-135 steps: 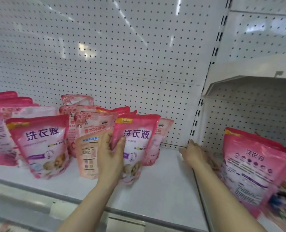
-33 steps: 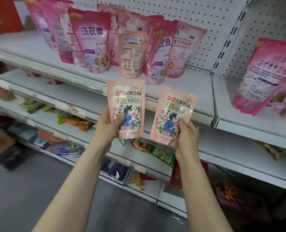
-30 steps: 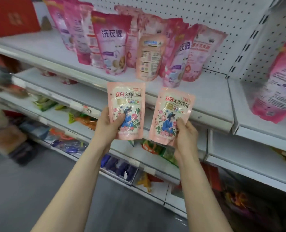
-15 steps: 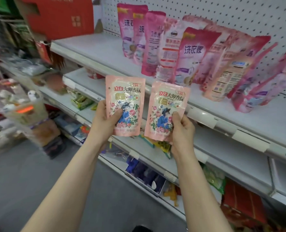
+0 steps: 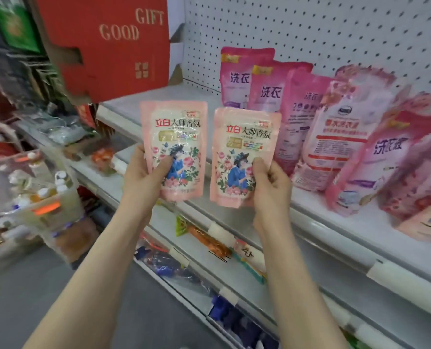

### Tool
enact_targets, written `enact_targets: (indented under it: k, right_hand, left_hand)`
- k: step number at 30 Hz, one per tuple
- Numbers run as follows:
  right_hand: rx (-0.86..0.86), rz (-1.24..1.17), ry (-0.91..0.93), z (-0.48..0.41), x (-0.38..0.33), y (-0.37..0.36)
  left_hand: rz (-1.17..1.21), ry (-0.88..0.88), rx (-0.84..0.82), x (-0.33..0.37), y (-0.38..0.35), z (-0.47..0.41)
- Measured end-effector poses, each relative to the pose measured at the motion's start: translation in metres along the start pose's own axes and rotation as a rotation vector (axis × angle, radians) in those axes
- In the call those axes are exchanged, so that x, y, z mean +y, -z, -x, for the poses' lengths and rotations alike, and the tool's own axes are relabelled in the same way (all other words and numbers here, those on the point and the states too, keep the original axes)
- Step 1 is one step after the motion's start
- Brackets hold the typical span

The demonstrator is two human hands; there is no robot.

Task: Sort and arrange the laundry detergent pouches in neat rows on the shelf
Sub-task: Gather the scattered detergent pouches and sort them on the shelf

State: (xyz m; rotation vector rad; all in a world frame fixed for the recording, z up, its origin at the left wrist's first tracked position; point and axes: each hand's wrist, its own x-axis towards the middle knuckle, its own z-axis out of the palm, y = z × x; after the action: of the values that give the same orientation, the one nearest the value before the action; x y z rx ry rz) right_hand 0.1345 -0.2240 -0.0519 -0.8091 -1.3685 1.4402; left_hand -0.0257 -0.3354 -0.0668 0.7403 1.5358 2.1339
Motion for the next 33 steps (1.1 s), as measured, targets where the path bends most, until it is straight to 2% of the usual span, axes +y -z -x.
enact_targets:
  k: [6,10,19,25,33]
  right_hand:
    - [-0.06,0.013,0.059,-0.069,0.002,-0.076]
    - [-0.078,0.01,0.029,-0.116,0.014,-0.122]
    - [0.198,0.043,0.01,-0.231,0.044,-0.215]
    - [0.354,0.068,-0.053,-0.312,0.05,-0.246]
    - [0.223,0.237,-0.059,-0.41,0.085,-0.278]
  left_hand:
    - [-0.032,-0.084,0.082,0.007,0.02,-0.092]
    - [-0.065,-0.07,0.064,0.007,0.031,-0.159]
    - [-0.208,-0.001,-0.033,-0.009,0.054,-0.3]
    - [-0.199,0.063,-0.074,-0.029,0.06,-0.347]
    - [-0.147,0.104,-0.128,-0.041,0.056,-0.376]
